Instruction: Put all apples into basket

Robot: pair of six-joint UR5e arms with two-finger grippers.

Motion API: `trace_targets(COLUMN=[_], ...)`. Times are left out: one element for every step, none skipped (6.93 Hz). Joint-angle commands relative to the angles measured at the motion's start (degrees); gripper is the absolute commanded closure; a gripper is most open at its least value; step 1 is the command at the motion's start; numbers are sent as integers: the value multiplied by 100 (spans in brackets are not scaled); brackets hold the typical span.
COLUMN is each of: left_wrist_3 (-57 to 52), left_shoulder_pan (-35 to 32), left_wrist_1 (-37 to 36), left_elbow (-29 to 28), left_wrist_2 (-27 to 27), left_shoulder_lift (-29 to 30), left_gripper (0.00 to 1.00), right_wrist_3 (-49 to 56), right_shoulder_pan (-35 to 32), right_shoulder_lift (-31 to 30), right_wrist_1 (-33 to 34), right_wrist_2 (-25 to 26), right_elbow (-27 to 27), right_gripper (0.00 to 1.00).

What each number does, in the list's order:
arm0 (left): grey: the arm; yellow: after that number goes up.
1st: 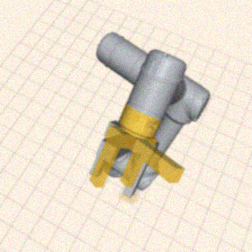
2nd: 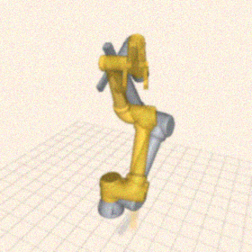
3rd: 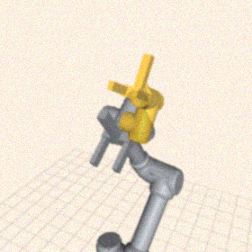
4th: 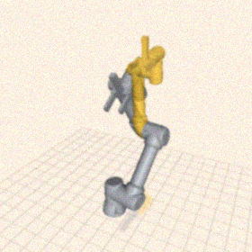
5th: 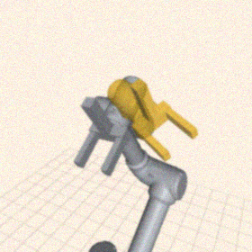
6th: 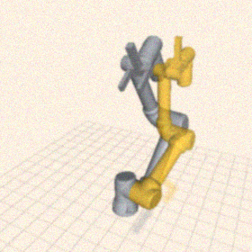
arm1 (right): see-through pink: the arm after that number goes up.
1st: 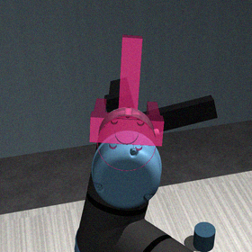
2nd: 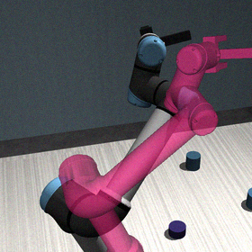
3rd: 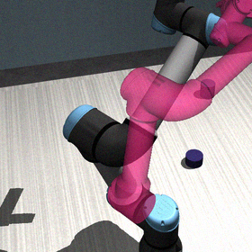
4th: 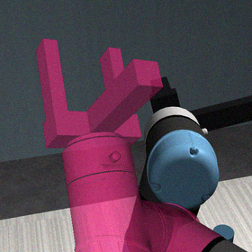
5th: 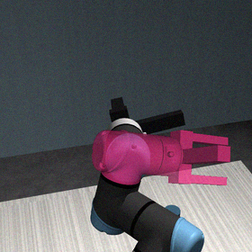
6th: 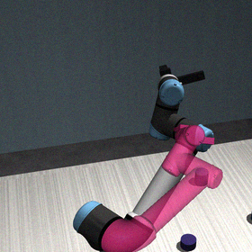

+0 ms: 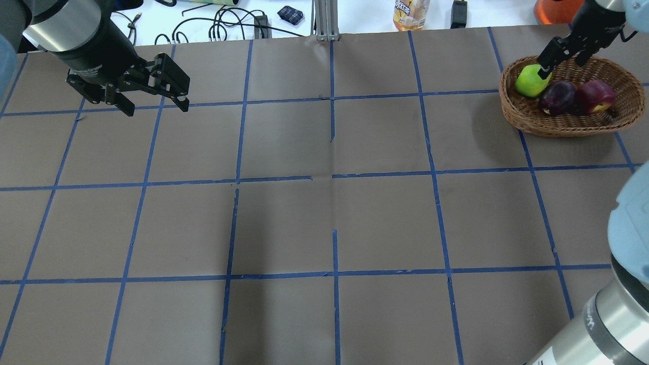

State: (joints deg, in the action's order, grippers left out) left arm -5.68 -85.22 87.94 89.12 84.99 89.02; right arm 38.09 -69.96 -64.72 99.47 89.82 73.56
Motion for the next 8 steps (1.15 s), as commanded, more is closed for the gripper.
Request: trace_targets(left_wrist_3=[-3, -3, -3, 14, 14, -3, -3, 14], left_shoulder_pan=[14, 31, 31, 31, 40, 40, 40, 40], left_wrist_1=[-83, -101, -215, -381, -539, -628, -629, -629], left_elbow=[-8, -8, 0, -8, -17, -17, -9, -17], left_wrist_2=[0, 8, 0, 0, 0, 0, -9, -18], left_shoulder_lift=[45, 36, 80, 202, 282, 335, 326, 326], left_gripper=[0, 0, 0, 0, 0, 0, 0, 0], right_wrist_3=[-1130, -2321, -3011, -3767, -4697, -4688, -4680, -4619], right_shoulder_pan=[-506, -919, -1558, -2252, -2598, -2602, -2585, -2576], right_shoulder_lift=[-1073, -1321, -1350, -1350, -1350, -1359, -1429, -1464], right_wrist_1=[-1378, -1534, -1536, -1527, -1466, -1500, -1518, -1501], right_wrist_2=[-426, -430, -352, -264, -159, 25, 27, 18], right_elbow=[-9, 35, -8, 35, 53, 36, 96, 132], right_gripper=[0, 0, 0, 0, 0, 0, 0, 13])
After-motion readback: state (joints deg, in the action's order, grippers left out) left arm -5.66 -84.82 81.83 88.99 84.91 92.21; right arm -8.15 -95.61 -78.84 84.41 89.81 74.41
